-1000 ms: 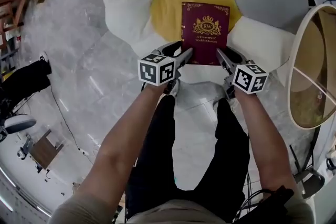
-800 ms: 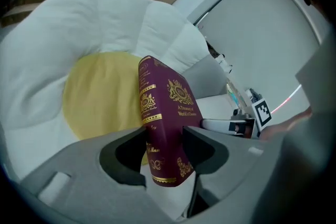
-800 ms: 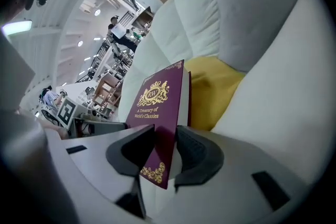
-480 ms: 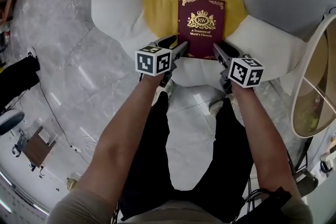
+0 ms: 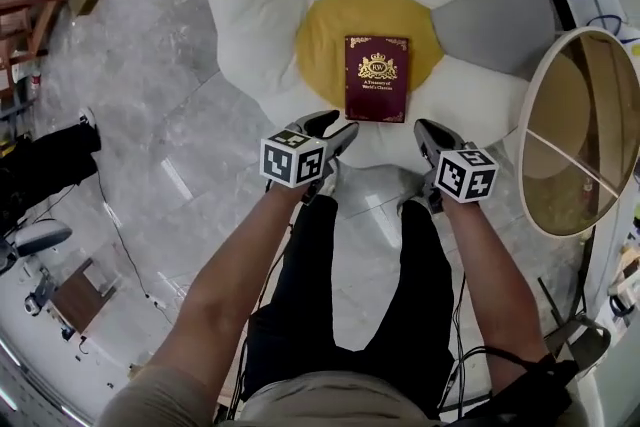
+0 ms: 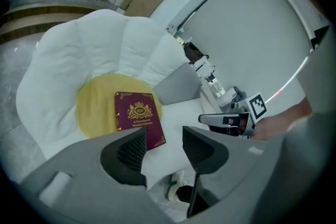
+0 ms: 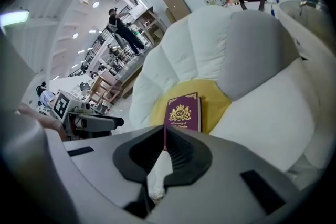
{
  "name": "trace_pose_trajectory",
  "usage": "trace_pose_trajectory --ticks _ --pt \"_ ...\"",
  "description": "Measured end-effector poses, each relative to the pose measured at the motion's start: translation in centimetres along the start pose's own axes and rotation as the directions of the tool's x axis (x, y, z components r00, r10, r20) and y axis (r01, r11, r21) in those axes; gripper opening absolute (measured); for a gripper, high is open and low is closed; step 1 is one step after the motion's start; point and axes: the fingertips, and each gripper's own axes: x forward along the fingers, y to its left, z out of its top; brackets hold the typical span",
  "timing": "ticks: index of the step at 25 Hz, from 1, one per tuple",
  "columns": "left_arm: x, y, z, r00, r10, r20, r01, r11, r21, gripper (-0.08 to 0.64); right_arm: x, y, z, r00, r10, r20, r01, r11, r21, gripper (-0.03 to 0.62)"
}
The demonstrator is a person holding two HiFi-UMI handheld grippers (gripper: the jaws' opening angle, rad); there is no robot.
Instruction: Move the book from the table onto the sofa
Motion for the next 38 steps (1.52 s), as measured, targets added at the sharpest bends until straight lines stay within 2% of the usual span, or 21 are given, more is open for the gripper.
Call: trace_pose_trajectory --ticks 4,8,11,17,22,26,28,34,38 --pt "-5.7 -5.8 1.7 0.998 -0.068 0.000 0.068 0.997 0.049 0.184 -5.5 5.1 2.0 1.000 0.021 0.003 -0.021 0.998 -0.058 0.014" --pt "-12.0 -11.5 2.6 0.995 -0.095 0.012 0.093 0.991 0.095 0.049 -11.6 10.9 3.1 0.998 0.059 -0.001 -0.058 0.991 -0.123 0.014" --pt "-16.5 -16.0 3.5 0.991 -0.137 0.008 0.135 0.983 0.128 0.009 -16.3 15.3 3.7 0.996 0.090 0.010 -0.088 0.984 -0.156 0.014" --pt "-23.7 -24.2 5.2 0.979 -0.205 -0.014 0.203 0.957 0.205 0.008 -25.1 21.4 4.5 0.996 0.084 0.041 -0.073 0.974 -0.214 0.012" --pt "-29.0 -30.5 6.5 0.969 -0.247 -0.002 0.238 0.932 0.275 0.008 -31.4 26.3 5.5 0.992 0.102 0.078 -0.079 0.964 -0.253 0.012" --pt "-32.5 -35.0 8.4 0.953 -0.304 -0.001 0.285 0.891 0.355 0.008 -35.1 30.6 8.2 0.982 0.134 0.135 -0.087 0.947 -0.308 0.012" --pt "-34.1 -36.5 7.8 0.950 -0.311 -0.012 0.292 0.878 0.380 0.008 -36.6 32.6 8.3 0.978 0.149 0.145 -0.092 0.936 -0.341 0.012" --pt "-37.5 -38.7 7.3 0.949 -0.315 0.004 0.288 0.873 0.394 0.008 -39.4 36.8 8.5 0.971 0.184 0.151 -0.111 0.911 -0.398 0.012" --pt "-39.1 -40.0 7.3 0.944 -0.330 0.004 0.295 0.851 0.434 0.008 -40.9 38.8 8.8 0.966 0.196 0.167 -0.106 0.895 -0.434 0.012"
